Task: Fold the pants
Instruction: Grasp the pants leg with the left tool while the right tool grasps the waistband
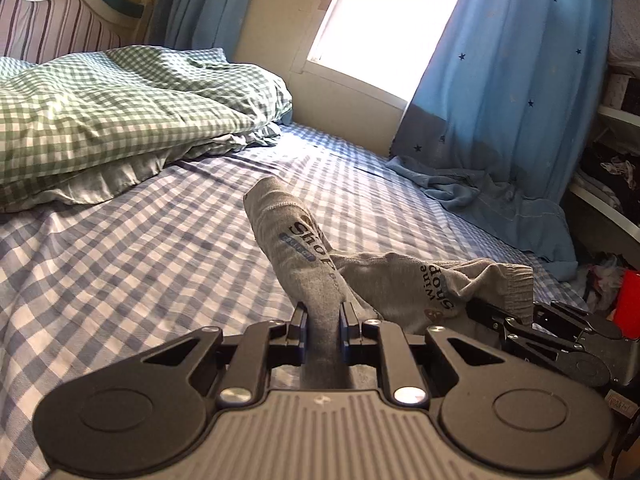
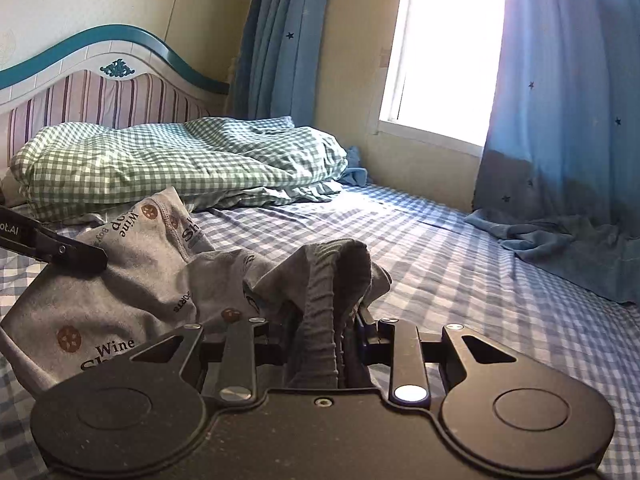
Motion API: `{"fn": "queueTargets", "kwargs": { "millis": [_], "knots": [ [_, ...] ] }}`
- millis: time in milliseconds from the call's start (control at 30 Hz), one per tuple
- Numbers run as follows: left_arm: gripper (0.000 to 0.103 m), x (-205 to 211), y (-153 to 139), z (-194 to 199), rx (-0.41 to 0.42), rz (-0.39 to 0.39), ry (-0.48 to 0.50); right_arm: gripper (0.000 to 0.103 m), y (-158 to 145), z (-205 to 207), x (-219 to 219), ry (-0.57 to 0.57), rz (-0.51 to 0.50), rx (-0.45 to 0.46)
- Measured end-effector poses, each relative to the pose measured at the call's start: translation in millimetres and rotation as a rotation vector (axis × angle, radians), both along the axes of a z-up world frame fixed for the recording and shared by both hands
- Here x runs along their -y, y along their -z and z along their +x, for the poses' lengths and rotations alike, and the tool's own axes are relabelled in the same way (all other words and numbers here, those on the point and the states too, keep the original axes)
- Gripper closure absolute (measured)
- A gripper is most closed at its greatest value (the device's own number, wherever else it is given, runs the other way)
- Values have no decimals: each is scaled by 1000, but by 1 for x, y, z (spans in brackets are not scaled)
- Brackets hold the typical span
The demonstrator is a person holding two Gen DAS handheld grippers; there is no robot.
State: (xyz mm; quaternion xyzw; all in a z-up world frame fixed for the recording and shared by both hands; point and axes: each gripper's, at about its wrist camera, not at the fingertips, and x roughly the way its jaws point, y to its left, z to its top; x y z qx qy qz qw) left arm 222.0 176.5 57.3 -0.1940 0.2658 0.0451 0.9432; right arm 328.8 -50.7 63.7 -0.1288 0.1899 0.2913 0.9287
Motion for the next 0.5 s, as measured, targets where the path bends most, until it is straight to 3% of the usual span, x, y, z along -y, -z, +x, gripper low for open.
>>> {"fn": "queueTargets", "kwargs": {
  "millis": [267,367,500],
  "knots": [
    [86,-30,37,-2,-78,-45,-34,70,29,14,-27,-15,-36,-82],
    [84,-33,44,-6,-94,-65,-44,62,34,14,-26,10,-47,-101],
    [73,-34,45,-15,-102,-68,-73,42,32,1,-17,38,-37,-84]
  ]
}}
